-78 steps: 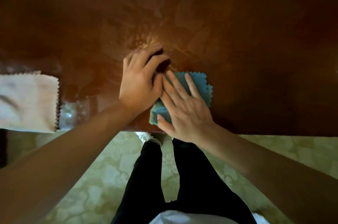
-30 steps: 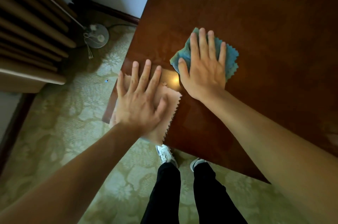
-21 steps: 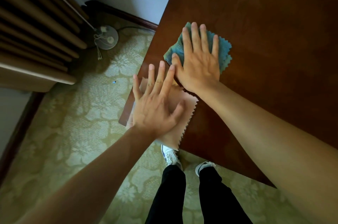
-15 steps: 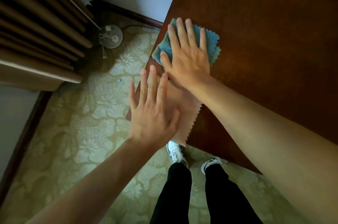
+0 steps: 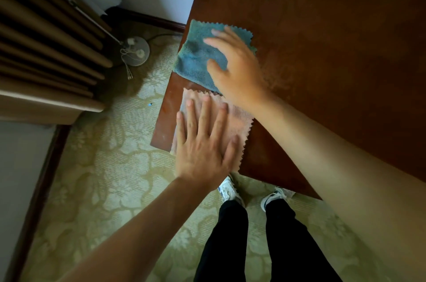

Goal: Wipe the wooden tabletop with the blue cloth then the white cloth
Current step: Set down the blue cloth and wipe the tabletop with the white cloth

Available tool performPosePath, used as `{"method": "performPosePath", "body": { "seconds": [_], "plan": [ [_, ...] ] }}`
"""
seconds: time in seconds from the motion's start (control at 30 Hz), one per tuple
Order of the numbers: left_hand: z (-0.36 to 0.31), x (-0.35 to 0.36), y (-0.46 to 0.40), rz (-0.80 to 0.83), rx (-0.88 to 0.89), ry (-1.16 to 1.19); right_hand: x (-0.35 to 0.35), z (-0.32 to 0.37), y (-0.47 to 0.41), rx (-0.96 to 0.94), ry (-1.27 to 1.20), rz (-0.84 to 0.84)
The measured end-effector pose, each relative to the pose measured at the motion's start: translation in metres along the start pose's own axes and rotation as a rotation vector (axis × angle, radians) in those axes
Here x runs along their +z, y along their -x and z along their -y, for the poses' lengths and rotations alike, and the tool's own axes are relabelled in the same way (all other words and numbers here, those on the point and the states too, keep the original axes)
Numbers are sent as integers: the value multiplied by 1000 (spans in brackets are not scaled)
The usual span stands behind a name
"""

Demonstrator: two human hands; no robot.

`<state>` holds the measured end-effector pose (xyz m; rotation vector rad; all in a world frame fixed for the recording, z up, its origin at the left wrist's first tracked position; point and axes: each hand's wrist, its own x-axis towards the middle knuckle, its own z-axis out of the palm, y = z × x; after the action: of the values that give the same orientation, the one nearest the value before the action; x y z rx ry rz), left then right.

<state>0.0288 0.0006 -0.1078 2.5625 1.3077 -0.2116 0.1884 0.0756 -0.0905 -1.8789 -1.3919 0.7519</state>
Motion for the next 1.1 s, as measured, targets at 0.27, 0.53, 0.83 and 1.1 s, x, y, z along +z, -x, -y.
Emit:
{"method": "performPosePath", "body": {
  "seconds": [0.27,0.53,0.83,1.1],
  "plan": [
    [-62,17,2,-40,82,10,-19,-27,101,-99,40,-116],
    [-128,25,-24,-37,147,-58,-56,-54,138,-50,116,-420],
    [-49,-25,-35,-257,153,192,-35,-61,143,17,283,-236],
    [4,-57,-173,-102,139,-41,-30,-68,114,58,771,-24]
  ]
}}
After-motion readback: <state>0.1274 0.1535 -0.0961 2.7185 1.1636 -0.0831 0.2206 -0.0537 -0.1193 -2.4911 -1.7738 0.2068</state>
